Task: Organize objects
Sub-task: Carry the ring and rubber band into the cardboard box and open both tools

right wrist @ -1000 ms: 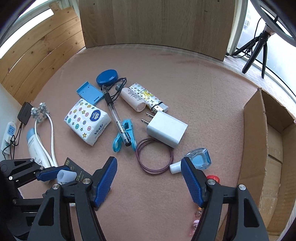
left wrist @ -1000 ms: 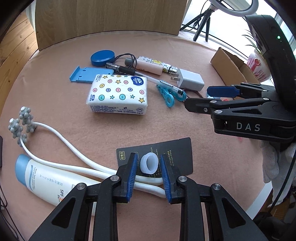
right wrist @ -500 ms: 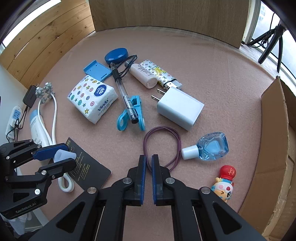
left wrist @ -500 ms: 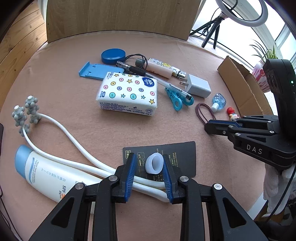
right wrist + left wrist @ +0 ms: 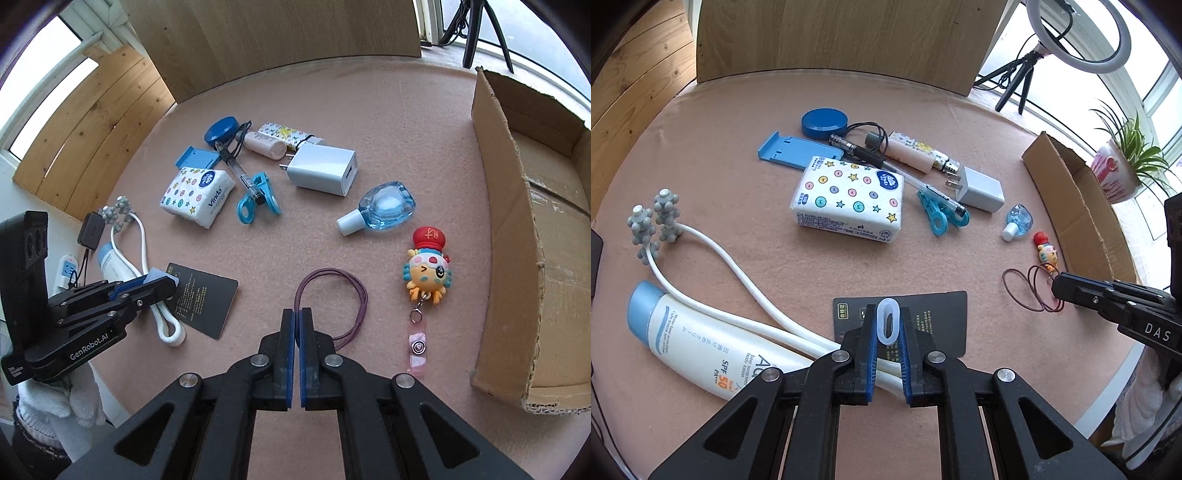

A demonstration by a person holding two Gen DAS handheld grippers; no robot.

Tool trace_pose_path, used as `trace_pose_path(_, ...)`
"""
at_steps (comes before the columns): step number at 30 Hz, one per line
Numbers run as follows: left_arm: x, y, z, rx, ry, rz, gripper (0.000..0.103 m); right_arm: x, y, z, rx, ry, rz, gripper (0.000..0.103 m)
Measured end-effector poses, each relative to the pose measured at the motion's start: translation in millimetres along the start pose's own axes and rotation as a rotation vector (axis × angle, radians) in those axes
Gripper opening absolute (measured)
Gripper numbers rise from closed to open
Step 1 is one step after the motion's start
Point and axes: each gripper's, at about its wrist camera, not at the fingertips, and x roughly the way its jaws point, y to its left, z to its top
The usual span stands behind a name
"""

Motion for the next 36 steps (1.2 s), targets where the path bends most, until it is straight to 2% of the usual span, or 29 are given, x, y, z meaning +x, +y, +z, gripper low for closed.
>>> trace_pose_path(6,-21,-27,13,0.031,-0.054,-0.020,0.011,-41,-7,8,0.026,-0.091,0.052,0.002)
trace_pose_path(14,-29,-65,26,0.078,-0.072,-0.055,0.011,-69,-30,9,0.084,-0.133,0.090,0.002)
trace_pose_path(20,-21,-115,41,0.149,-0.077,-0.109,0.011,-106,-48,12,0.096,-0.216,0.059,0.002)
trace_pose_path(25,-9,-172,55,0.227,-0.078,-0.175,0.011,-133,-73,12,0.100,-0.270,-0.024,0.002)
trace_pose_path(30,9,-228,67,0.305,-0.069,-0.211,0.011,-143,-109,9,0.150,-0.271,-0.063,0.002)
trace_pose_path(36,36,-269,73,0.363,-0.043,-0.194,0.014,-144,-144,3,0.192,-0.258,-0.089,0.002)
